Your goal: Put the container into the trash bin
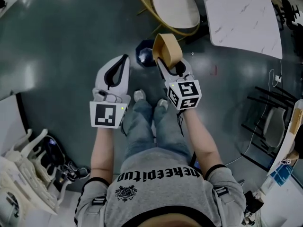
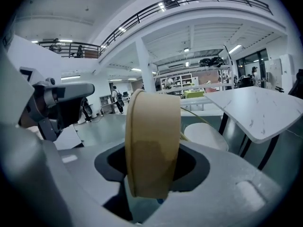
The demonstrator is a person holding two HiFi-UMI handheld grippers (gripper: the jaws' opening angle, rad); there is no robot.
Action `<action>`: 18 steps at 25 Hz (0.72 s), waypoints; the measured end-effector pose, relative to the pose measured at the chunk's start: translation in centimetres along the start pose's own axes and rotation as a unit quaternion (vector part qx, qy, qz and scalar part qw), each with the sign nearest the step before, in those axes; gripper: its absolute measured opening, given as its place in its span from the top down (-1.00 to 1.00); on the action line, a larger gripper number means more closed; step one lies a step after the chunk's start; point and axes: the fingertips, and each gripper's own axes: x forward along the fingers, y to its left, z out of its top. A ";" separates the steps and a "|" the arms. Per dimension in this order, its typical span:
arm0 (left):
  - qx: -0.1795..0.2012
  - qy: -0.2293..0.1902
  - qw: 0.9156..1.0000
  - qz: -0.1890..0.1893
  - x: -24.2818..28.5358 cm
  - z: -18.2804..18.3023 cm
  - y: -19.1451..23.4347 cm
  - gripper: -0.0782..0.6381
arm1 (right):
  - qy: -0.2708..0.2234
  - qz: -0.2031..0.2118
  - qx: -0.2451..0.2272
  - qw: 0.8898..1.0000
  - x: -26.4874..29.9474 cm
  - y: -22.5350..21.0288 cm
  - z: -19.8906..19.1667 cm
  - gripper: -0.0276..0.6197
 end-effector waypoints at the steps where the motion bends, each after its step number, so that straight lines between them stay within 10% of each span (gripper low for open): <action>1: -0.001 0.000 1.000 0.001 0.1 -0.2 -0.2 0.73 | 0.005 0.002 0.002 1.000 0.3 -0.2 -0.4 0.29; 18: -0.016 0.032 0.998 0.046 -0.8 -7.1 -1.1 0.73 | 0.060 0.034 0.012 0.998 5.1 -2.4 -8.3 0.28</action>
